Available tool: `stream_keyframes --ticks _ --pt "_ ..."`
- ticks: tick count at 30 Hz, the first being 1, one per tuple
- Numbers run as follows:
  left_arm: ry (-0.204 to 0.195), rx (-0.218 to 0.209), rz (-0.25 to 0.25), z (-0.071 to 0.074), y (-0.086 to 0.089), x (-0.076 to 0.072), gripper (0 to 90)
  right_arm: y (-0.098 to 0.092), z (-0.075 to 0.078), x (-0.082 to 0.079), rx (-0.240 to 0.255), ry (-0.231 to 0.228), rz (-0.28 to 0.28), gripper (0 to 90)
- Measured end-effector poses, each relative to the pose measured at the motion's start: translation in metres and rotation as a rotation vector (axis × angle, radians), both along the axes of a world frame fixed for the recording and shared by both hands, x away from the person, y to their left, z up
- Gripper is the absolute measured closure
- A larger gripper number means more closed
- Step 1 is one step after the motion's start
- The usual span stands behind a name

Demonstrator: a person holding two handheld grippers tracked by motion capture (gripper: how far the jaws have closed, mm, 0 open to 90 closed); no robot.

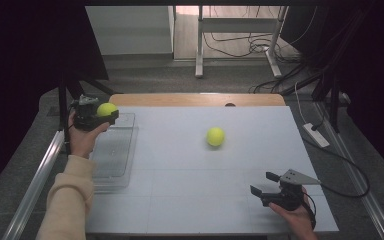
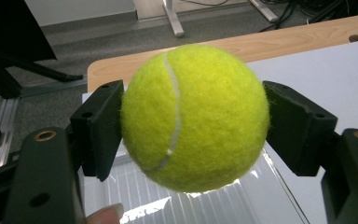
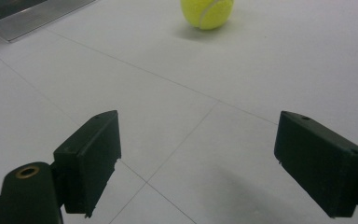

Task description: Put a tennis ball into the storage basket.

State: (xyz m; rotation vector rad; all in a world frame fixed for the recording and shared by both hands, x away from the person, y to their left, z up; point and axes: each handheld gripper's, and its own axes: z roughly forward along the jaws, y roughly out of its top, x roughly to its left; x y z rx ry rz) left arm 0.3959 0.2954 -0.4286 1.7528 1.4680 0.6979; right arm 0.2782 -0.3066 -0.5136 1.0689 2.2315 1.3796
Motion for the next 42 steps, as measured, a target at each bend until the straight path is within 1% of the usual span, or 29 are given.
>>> stream_keyframes --ticks 10,13,20,24,30,38,42 --pt "0.021 0.008 0.003 -0.003 0.004 0.001 26.6 0.0 0.0 0.0 -0.003 0.0 0.0 14.7" --pt "0.035 0.017 0.002 -0.005 0.006 0.002 26.5 0.0 0.0 0.0 -0.003 0.0 -0.001 14.7" --pt "0.059 0.018 0.012 -0.009 0.008 0.005 26.5 0.0 -0.001 0.001 -0.003 0.003 -0.001 14.7" --pt "0.075 0.027 0.012 -0.01 0.009 0.006 26.5 0.0 -0.001 0.0 -0.003 0.002 -0.001 14.7" --pt "0.087 0.029 0.016 -0.013 0.011 0.007 26.5 0.0 -0.001 0.0 -0.003 0.002 -0.002 14.7" --pt "0.122 0.046 0.01 -0.015 0.011 0.01 26.5 0.0 -0.001 0.001 -0.004 0.002 -0.001 14.7" --pt "0.143 0.049 0.014 -0.019 0.012 0.012 26.5 0.0 -0.001 0.001 -0.003 0.003 -0.002 14.7"
